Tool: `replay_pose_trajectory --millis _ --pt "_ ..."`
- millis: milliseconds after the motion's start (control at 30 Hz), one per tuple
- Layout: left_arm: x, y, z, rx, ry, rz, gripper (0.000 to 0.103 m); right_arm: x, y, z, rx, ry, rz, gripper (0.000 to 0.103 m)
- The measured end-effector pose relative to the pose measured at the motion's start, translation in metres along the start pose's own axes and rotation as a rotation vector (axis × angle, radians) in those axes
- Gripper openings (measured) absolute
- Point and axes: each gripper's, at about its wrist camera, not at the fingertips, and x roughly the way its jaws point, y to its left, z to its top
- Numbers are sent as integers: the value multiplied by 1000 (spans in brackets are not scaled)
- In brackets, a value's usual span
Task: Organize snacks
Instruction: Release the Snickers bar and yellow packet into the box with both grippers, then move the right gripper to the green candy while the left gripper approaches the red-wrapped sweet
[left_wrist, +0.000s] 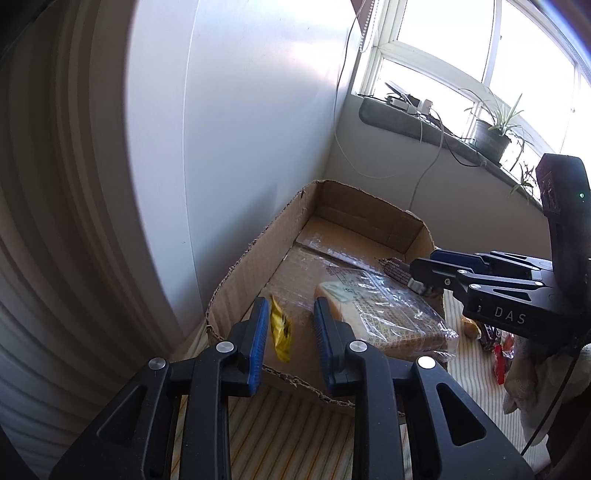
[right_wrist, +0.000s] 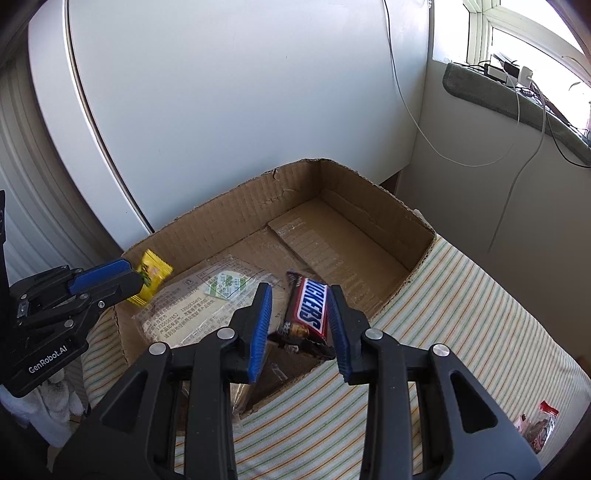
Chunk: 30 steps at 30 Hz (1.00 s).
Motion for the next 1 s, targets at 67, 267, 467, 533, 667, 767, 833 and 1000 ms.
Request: replay_pose_trajectory --millis 67,267,467,533,667,767,833,1000 --pt "-1 0 0 -3 -3 2 28 -4 -1 0 1 -14 -3 59" --pt "-6 -2 1 -9 -15 1 37 -17 -3 -1 -2 -37 -15 71" --pt "-11 -9 1 2 -24 -5 37 -32 -7 -4 6 -52 -23 78" --pt "-14 -11 0 6 -26 -9 37 -37 -7 -6 5 -60 -27 80" --pt "-20 -18 -2 11 -31 -21 46 -49 -10 -10 9 -72 -38 86" --pt "-25 -25 -4 21 -39 -39 55 -59 -14 -15 13 -87 -53 96" --pt "-27 -31 -5 27 -41 -53 61 -68 -18 -19 15 -96 -61 96" --pt "-29 -54 -10 66 -33 -87 65 -91 -36 -35 44 -117 -96 96"
